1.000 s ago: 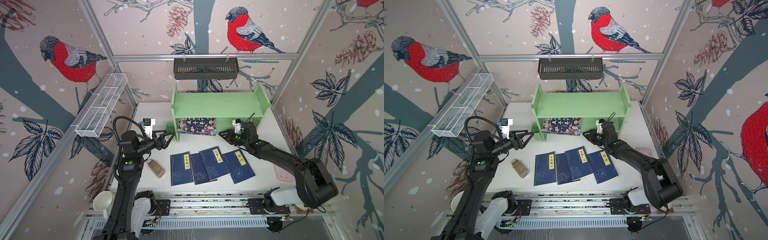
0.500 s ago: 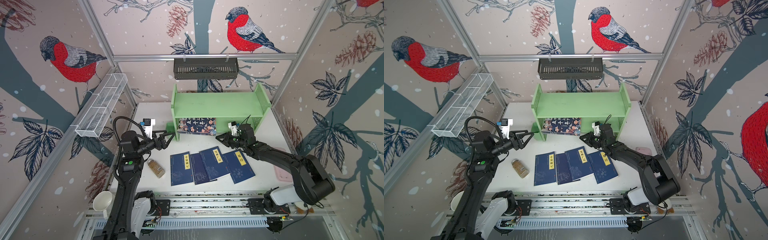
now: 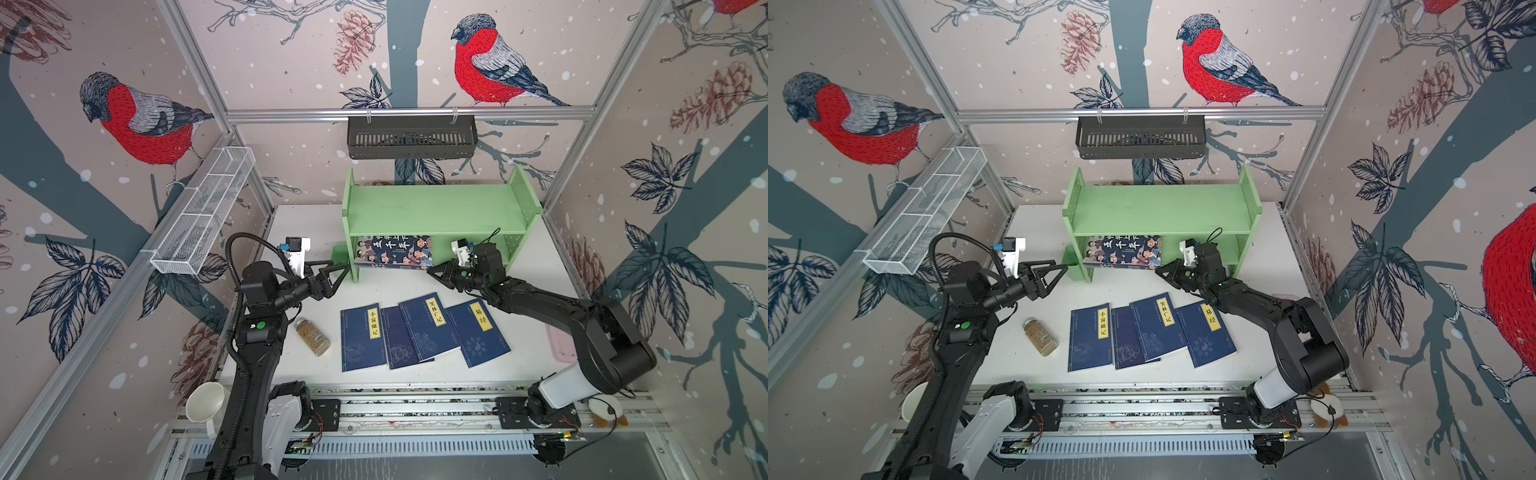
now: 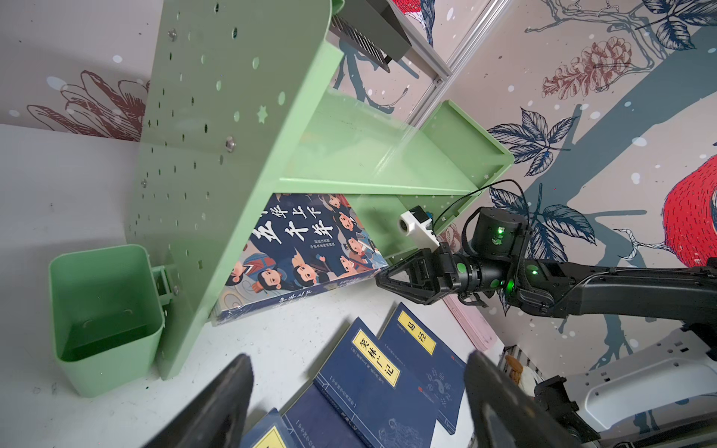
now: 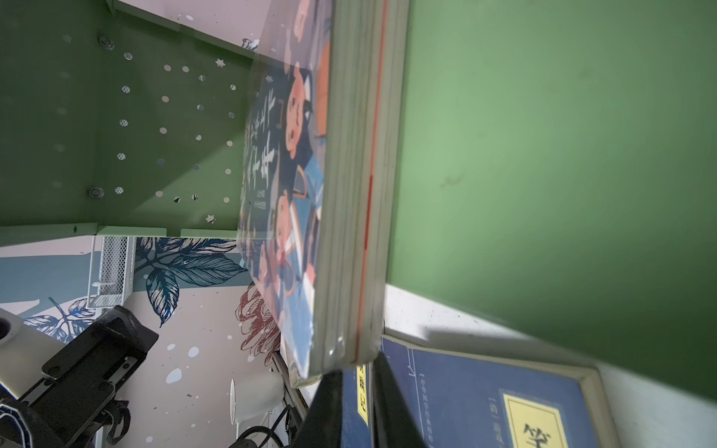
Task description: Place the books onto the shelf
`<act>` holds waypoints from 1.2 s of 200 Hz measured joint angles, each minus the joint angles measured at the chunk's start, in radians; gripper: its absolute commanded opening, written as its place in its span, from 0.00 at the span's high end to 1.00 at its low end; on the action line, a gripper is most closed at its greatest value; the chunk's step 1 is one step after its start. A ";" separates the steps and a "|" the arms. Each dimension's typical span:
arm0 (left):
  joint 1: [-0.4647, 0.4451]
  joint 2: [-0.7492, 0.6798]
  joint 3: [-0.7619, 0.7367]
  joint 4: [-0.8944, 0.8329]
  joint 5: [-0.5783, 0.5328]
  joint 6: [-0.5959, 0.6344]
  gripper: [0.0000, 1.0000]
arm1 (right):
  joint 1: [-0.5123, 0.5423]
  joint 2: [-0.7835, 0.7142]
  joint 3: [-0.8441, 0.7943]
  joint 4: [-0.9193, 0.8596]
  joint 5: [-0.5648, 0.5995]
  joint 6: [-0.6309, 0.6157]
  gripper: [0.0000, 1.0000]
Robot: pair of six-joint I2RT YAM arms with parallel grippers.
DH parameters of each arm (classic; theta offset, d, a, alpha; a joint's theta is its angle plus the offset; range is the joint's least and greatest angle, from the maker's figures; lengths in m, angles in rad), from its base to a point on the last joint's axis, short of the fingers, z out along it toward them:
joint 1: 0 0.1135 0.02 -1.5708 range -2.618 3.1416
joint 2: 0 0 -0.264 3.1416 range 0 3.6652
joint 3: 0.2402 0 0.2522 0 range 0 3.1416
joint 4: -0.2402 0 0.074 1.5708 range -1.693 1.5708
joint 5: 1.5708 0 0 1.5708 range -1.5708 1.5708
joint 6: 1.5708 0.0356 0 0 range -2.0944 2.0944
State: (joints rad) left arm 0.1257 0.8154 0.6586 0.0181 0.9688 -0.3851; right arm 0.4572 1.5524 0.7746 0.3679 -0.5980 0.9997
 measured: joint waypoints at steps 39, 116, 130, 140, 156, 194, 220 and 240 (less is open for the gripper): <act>0.002 -0.002 0.000 0.000 0.000 0.000 0.14 | 0.000 0.014 0.014 0.000 0.000 0.003 0.84; 0.003 -0.002 -0.001 0.000 -0.001 0.000 0.15 | 0.000 0.033 0.031 0.008 -0.006 0.019 0.84; 0.003 -0.002 -0.001 0.000 -0.004 0.006 0.14 | 0.000 0.034 0.031 0.012 -0.008 0.022 0.83; 0.003 -0.002 0.000 -0.006 -0.009 0.021 0.14 | 0.000 0.033 0.027 0.019 -0.011 0.024 0.81; 0.003 0.002 0.006 -0.022 -0.039 0.056 0.15 | 0.000 0.016 0.010 0.026 -0.011 0.025 0.79; 0.003 0.010 0.014 -0.098 -0.114 0.200 0.15 | -0.010 -0.076 -0.047 0.023 -0.002 0.024 0.77; 0.003 0.014 -0.021 -0.112 -0.172 0.292 0.15 | -0.031 -0.127 -0.087 0.020 0.013 0.024 0.78; 0.002 0.029 -0.060 -0.104 -0.225 0.335 0.16 | -0.048 -0.137 -0.096 0.023 0.027 0.023 0.80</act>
State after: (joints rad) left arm 0.1280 0.8448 0.5983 -0.0860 0.7437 -0.0505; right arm 0.4091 1.4158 0.6785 0.3904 -0.5705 1.0229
